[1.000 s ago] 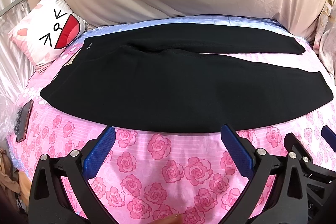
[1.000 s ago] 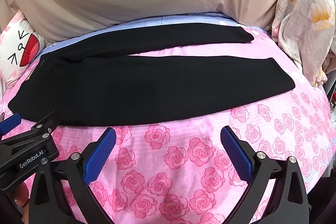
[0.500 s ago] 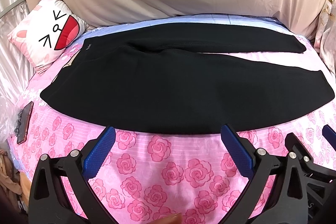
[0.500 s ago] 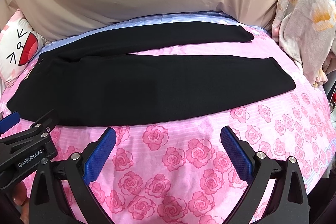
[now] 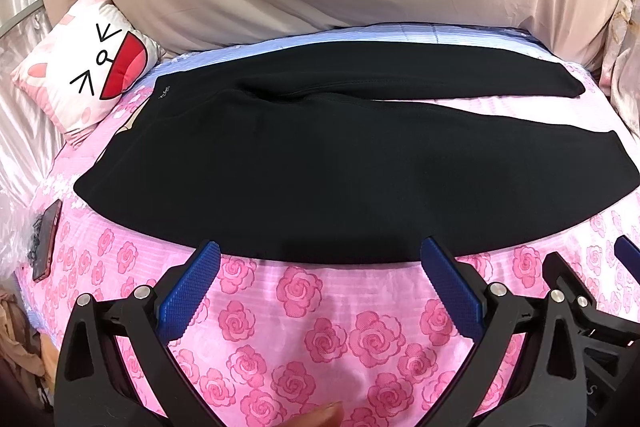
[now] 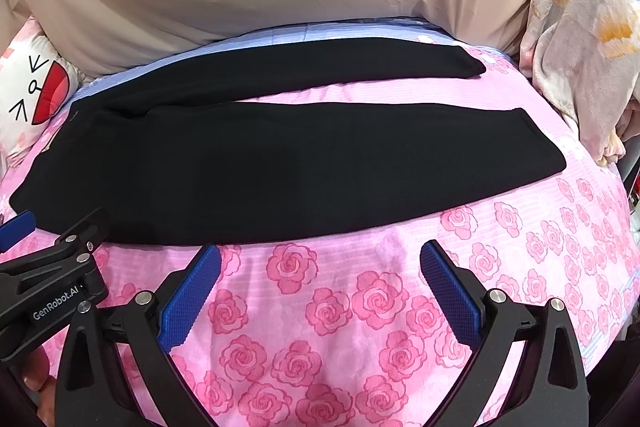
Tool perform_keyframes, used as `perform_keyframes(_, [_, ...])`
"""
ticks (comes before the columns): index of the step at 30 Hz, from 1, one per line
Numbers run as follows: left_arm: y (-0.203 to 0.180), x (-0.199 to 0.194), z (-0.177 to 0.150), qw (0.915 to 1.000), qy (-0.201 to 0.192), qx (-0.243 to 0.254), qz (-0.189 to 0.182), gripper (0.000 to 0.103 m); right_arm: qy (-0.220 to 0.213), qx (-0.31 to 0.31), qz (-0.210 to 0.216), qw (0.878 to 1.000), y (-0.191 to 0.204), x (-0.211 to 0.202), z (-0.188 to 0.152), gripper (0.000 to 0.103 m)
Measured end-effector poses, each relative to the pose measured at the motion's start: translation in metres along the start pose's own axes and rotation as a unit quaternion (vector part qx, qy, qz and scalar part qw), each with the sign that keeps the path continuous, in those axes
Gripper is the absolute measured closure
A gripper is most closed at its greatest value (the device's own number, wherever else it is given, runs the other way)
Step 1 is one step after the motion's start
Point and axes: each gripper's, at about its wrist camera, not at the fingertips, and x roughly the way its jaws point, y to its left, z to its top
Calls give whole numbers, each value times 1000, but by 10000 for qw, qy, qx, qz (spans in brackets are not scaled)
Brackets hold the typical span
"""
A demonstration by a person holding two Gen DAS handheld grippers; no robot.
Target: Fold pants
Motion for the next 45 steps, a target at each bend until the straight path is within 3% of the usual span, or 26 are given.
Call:
perform_keyframes(8, [7, 9, 4, 10000, 28, -44, -9, 5, -17, 93, 49, 9999, -11, 8, 5, 5])
perform_keyframes(13, [20, 21, 18, 9993, 123, -126, -324, 5, -101, 376, 1143, 9927, -56, 23, 38, 5])
perform_keyframes(15, [27, 26, 27, 9993, 4, -209, -303, 5, -148, 518, 1313, 9899, -88, 40, 68, 5])
perform_keyframes(18, [49, 40, 50, 9976, -184, -533, -400, 5, -395, 433, 910, 9941, -125, 67, 116, 5])
perform_keyframes(21, [72, 62, 73, 9957, -87, -793, -471, 5, -340, 256, 439, 9981, -171, 120, 180, 5])
perform_keyframes(26, [131, 105, 132, 9943, -228, -1021, 217, 5, -32, 491, 330, 9982, -223, 198, 247, 6])
perform_keyframes(29, [182, 139, 168, 9913, -47, -1211, 518, 5, 145, 693, 349, 9969, -242, 232, 271, 12])
perform_keyframes(33, [262, 193, 207, 9839, 309, -1563, 813, 5, 481, 866, 421, 9942, -254, 268, 293, 12])
perform_keyframes(35, [294, 220, 222, 9790, 405, -1567, 1242, 5, 690, 854, 360, 9933, -253, 283, 297, 12])
perform_keyframes(38, [320, 264, 240, 9800, 697, -1427, 1202, 5, 814, 763, 296, 9933, -248, 291, 296, 12])
perform_keyframes(42, [334, 316, 249, 9740, 1125, -1633, 1093, 5, 805, 738, 258, 9937, -240, 292, 298, 12])
perform_keyframes(44, [337, 342, 251, 9705, 1520, -1602, 964, 5, 796, 720, 304, 9938, -236, 291, 299, 20])
perform_keyframes(45, [338, 346, 252, 9718, 1440, -1601, 964, 5, 777, 668, 262, 9944, -235, 292, 301, 28])
